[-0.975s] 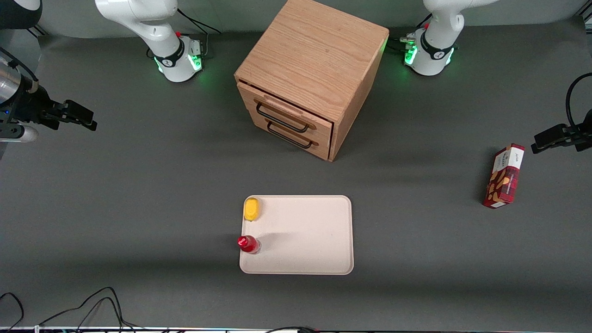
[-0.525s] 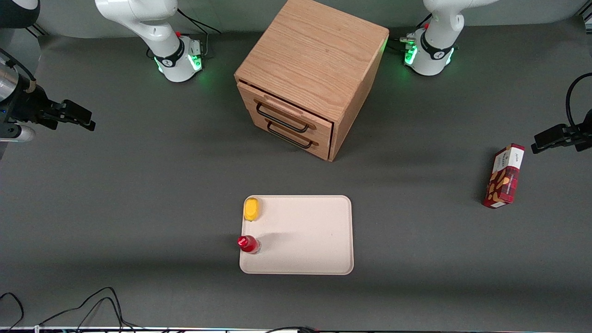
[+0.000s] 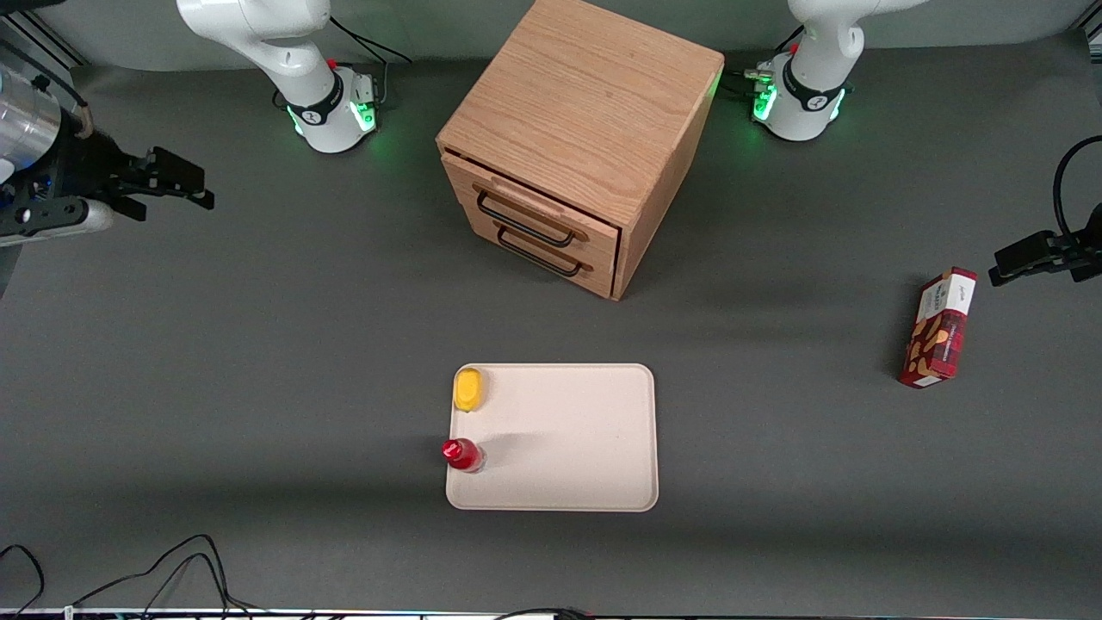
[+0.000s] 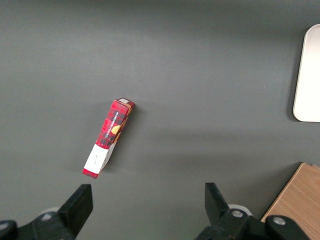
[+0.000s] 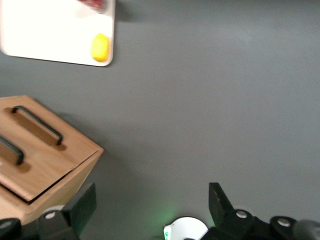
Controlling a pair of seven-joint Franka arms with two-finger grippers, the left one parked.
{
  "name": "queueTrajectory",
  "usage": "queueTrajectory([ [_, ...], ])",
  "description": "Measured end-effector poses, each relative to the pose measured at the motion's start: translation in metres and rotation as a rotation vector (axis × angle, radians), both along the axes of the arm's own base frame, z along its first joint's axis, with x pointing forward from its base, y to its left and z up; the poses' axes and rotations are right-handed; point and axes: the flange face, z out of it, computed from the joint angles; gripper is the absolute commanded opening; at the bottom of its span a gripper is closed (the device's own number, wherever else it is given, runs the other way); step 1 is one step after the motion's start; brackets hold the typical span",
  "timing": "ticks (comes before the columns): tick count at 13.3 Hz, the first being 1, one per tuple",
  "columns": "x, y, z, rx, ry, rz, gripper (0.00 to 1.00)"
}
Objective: Open upper drawer
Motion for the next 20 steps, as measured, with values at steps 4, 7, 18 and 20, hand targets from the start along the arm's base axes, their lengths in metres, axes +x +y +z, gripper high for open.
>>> queueTrajectory([
  [4, 0.019, 0.068, -0.010, 0.209, 0.060, 0.251, 1.00],
  [7, 0.038, 0.118, -0.064, 0.343, 0.152, 0.453, 1.00],
  [18, 0.030, 0.313, -0.211, 0.416, 0.199, 0.720, 1.00],
  [20, 0.028, 0.319, -0.231, 0.399, 0.204, 0.730, 1.00],
])
